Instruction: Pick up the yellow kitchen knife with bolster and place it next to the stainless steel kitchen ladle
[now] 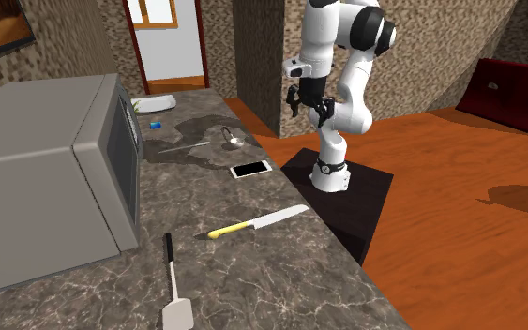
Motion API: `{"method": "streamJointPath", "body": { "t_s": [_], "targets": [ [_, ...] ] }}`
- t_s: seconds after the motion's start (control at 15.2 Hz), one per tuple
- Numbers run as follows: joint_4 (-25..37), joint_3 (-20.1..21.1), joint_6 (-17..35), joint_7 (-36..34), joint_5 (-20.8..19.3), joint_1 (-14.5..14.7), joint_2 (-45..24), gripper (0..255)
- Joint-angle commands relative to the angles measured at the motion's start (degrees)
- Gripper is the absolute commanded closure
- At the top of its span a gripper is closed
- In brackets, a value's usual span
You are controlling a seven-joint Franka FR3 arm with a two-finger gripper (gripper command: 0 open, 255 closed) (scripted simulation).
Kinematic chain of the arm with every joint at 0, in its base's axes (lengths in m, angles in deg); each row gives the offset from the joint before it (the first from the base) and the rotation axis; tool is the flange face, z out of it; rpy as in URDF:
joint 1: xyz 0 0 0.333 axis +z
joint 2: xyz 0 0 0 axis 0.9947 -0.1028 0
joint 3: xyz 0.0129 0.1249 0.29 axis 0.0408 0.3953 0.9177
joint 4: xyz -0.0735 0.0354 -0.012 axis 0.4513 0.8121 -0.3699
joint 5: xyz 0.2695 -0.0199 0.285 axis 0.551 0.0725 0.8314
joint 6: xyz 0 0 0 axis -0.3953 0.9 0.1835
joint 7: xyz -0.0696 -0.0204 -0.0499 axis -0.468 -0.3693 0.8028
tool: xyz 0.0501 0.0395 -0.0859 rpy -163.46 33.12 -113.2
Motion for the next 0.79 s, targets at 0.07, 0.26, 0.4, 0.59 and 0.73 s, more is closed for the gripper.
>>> {"method": "streamJointPath", "body": {
  "t_s": [0.07, 0.26, 0.4, 0.59, 0.73],
  "targets": [
    [-0.30, 0.14, 1.97, -1.27, 0.55, -0.28, -1.56, 0],
    [-0.71, 0.50, 7.82, -4.90, 2.07, -1.08, -6.60, 0],
    [-0.58, 0.69, 11.64, -7.17, 2.99, -1.59, -10.24, 0],
    [0.21, 0.85, 17.14, -10.38, 4.23, -2.29, -16.01, 0],
    [1.13, 0.87, 20.62, -12.38, 5.00, -2.71, -20.02, 0]
  ]
}}
